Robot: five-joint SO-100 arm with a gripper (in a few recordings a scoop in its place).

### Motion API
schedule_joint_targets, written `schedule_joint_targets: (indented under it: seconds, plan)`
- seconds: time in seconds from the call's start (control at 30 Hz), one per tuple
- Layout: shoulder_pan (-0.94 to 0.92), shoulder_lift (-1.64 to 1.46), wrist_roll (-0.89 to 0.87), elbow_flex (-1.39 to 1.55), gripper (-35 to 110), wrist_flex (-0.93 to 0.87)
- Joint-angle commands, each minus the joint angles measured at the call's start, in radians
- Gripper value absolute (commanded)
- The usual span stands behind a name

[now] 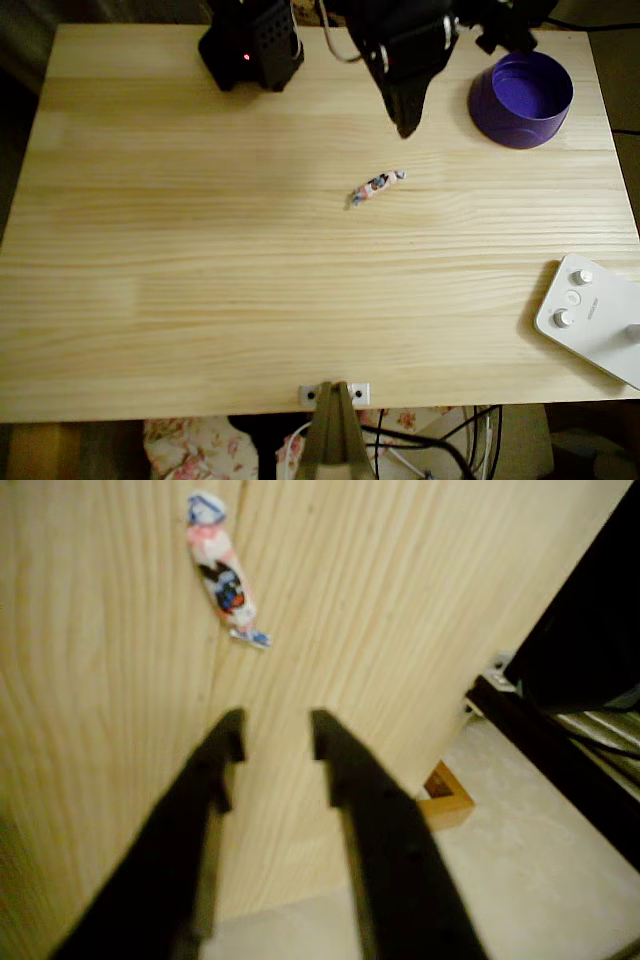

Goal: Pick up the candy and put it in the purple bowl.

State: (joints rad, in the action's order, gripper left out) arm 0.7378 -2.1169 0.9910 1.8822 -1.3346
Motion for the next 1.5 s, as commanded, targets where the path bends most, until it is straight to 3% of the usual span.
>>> schedule_joint_targets:
  seconds: [0.0, 1.47]
  plan:
    - [0.002, -0.026, 0.023, 0.017, 13, 0.028]
    - [-0.008, 0.176, -0.038, 0.216, 16, 0.359]
